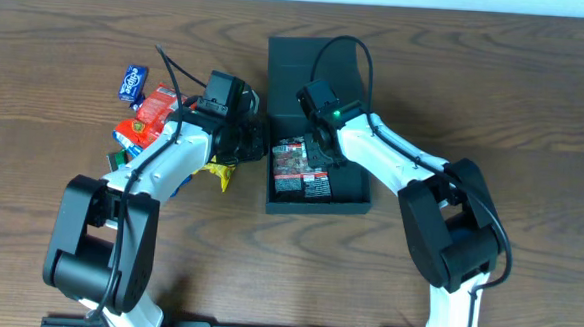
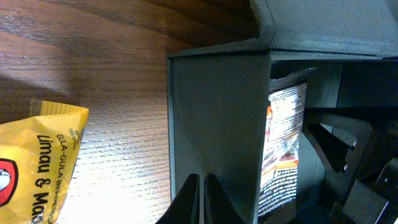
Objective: Pack container
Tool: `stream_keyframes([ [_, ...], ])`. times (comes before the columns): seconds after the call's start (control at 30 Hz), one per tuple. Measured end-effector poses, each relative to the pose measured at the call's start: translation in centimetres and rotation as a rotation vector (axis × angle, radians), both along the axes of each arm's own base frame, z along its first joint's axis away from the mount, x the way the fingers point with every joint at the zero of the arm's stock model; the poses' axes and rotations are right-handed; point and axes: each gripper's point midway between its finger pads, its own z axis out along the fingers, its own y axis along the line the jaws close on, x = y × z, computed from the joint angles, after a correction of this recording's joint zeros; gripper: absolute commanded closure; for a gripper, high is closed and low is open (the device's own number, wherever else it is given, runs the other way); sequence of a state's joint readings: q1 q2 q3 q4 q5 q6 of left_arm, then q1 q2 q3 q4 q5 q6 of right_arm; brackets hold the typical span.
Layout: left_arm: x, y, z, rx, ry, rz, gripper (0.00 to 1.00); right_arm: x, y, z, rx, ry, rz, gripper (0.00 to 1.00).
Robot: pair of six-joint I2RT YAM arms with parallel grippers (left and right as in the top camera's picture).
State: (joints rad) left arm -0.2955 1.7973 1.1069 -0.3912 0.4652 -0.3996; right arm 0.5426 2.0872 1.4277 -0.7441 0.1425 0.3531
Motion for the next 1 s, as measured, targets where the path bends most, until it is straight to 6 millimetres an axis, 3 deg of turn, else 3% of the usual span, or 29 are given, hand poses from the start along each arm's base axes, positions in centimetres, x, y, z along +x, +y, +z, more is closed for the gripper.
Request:
stream_keyframes([
  [0.5, 0.0, 0.0, 0.0, -0.003, 0.008, 0.014, 0.94, -0.7, 0.6, 0.0, 0.015, 0.023, -0.005, 0.98],
  [0.67, 0.0, 0.0, 0.0, -0.003, 0.008, 0.013, 0.94, -0.9, 0.9, 1.0, 0.004, 0.037, 0.002, 0.98],
  [0.8, 0.0, 0.0, 0.0, -0.003, 0.007, 0.013, 0.94, 0.4, 1.6, 4.5, 0.018, -0.032, 0.009, 0.98],
  [0.93, 0.0, 0.0, 0.0, -0.003, 0.007, 0.013, 0.94, 1.0, 0.7, 10.9, 0.047, -0.14, 0.002, 0.98],
  [1.0, 0.0, 0.0, 0.0, -0.003, 0.007, 0.013, 0.94, 1.0, -1.1, 14.6, 0.068, -0.191, -0.029, 0.98],
])
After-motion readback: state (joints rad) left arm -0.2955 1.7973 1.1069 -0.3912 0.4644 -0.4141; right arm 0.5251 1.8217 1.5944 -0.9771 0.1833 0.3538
